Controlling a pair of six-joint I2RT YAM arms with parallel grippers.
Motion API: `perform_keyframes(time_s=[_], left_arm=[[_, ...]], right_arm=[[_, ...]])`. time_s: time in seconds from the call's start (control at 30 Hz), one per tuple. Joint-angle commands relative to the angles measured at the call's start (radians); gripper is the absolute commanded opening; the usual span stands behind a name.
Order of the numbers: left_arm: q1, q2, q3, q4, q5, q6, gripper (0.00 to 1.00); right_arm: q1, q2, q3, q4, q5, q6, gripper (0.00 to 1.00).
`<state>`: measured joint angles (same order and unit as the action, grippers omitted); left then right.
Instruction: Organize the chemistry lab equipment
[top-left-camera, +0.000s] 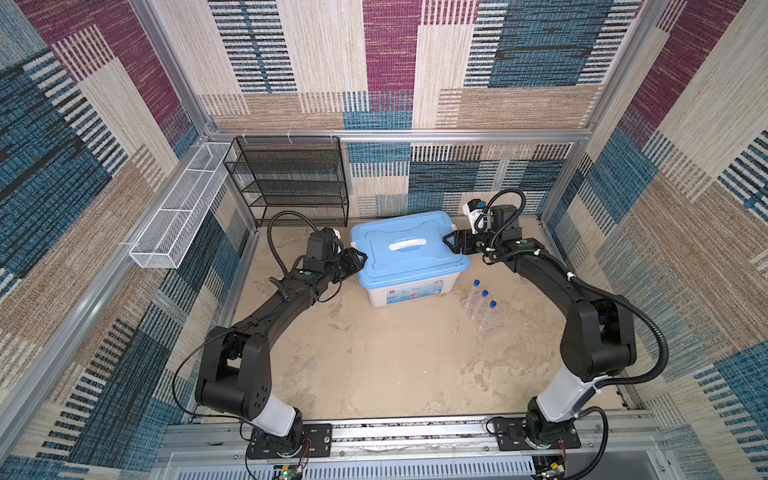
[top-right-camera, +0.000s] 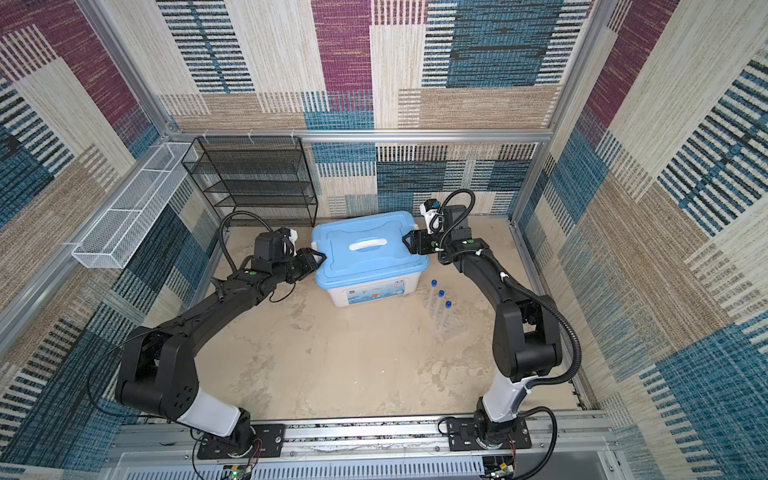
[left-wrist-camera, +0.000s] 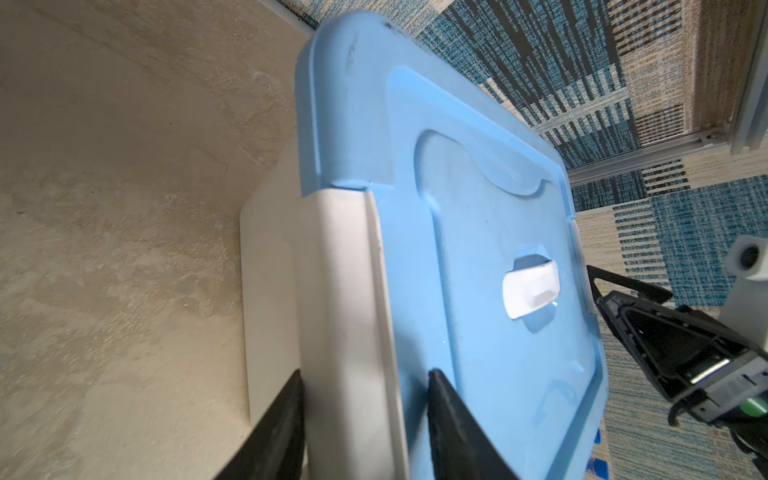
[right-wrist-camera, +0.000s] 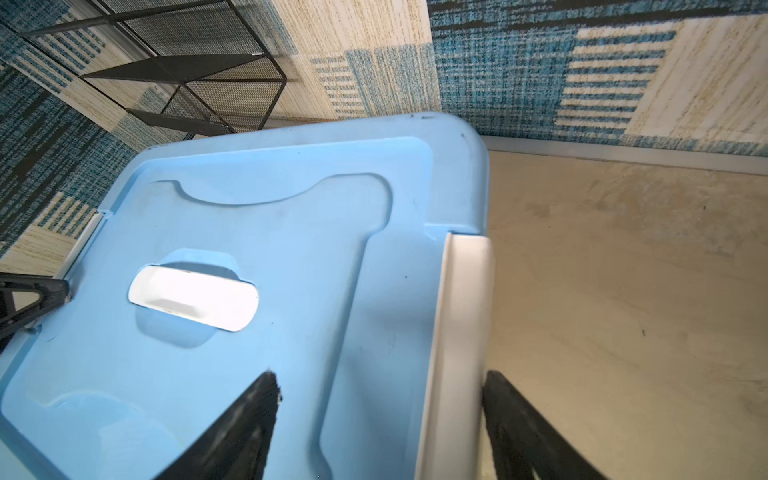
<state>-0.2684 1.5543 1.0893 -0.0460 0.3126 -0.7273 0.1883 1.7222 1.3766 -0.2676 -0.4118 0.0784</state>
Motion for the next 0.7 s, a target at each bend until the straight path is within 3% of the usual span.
perform_keyframes(time_s=[0.0, 0.43, 0.67], left_arm=[[-0.006, -0.002, 0.008, 0.037, 0.031, 0.001, 0.48], [0.003, -0.071, -0.018, -0.004, -0.032, 0.045, 0.57], [0.02, -0.165, -0.058, -0.036, -0.123, 0.099, 0.7]], right_arm=[[0.009, 0.0, 0.012, 0.002, -0.047, -0.006, 0.79], [-0.004, -0.098, -0.049, 0.108, -0.088, 0.03, 0.85], [-0.074, -0.236, -0.196, 0.251, 0.009, 0.05, 0.95]])
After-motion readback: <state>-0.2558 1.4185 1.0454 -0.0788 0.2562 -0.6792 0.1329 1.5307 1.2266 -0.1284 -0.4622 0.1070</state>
